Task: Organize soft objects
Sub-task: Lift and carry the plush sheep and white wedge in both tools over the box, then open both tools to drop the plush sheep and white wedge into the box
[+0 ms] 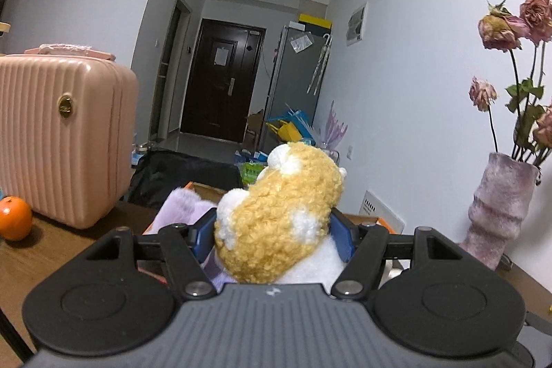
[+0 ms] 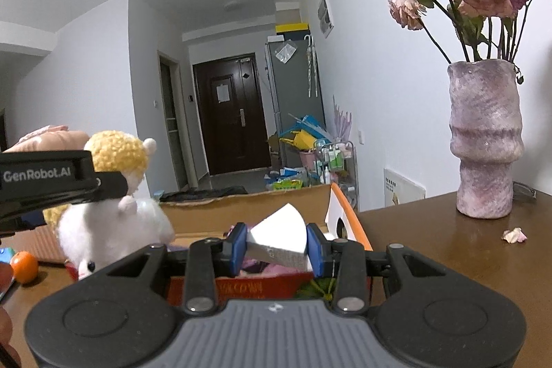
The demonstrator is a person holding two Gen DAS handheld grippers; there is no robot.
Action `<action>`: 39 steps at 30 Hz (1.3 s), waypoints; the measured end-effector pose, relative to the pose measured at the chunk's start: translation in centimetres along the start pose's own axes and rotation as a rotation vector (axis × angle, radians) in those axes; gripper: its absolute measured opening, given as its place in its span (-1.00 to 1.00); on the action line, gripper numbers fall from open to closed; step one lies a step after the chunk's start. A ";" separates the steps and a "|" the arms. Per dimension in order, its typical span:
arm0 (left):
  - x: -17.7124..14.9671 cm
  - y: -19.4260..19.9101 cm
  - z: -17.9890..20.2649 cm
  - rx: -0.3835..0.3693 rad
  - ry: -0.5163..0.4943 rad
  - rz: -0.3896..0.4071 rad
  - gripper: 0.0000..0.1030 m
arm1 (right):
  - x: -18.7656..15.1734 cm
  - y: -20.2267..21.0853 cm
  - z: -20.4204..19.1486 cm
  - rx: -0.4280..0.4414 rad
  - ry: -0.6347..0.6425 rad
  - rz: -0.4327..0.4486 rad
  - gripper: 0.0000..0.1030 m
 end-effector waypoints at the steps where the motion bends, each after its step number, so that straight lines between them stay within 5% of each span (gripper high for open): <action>1: 0.1 -0.5 0.1 0.005 -0.005 0.007 0.30 | 0.1 -0.4 0.0 -0.003 -0.002 0.006 -0.30; 18: -1.3 -7.6 0.6 0.073 -0.099 0.067 0.30 | 0.4 -7.1 -0.2 -0.035 0.010 0.047 -0.30; 34: -3.8 -11.8 0.4 0.078 -0.166 0.023 0.32 | -1.2 -11.9 0.5 -0.064 0.067 -0.012 -0.29; 39: -3.9 -11.6 0.4 0.074 -0.164 0.016 0.57 | -1.7 -11.8 0.4 -0.060 0.073 -0.031 -0.18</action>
Point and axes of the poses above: each gripper's, at about its wrist camera, not at the fingertips, and y roughly against the way its jaws point, z to its right, x to its top, the point moved 9 cm from there along -y, roughly the way its jaws point, and after that the axes turned 14 degrees about z, right-handed, at the moved point
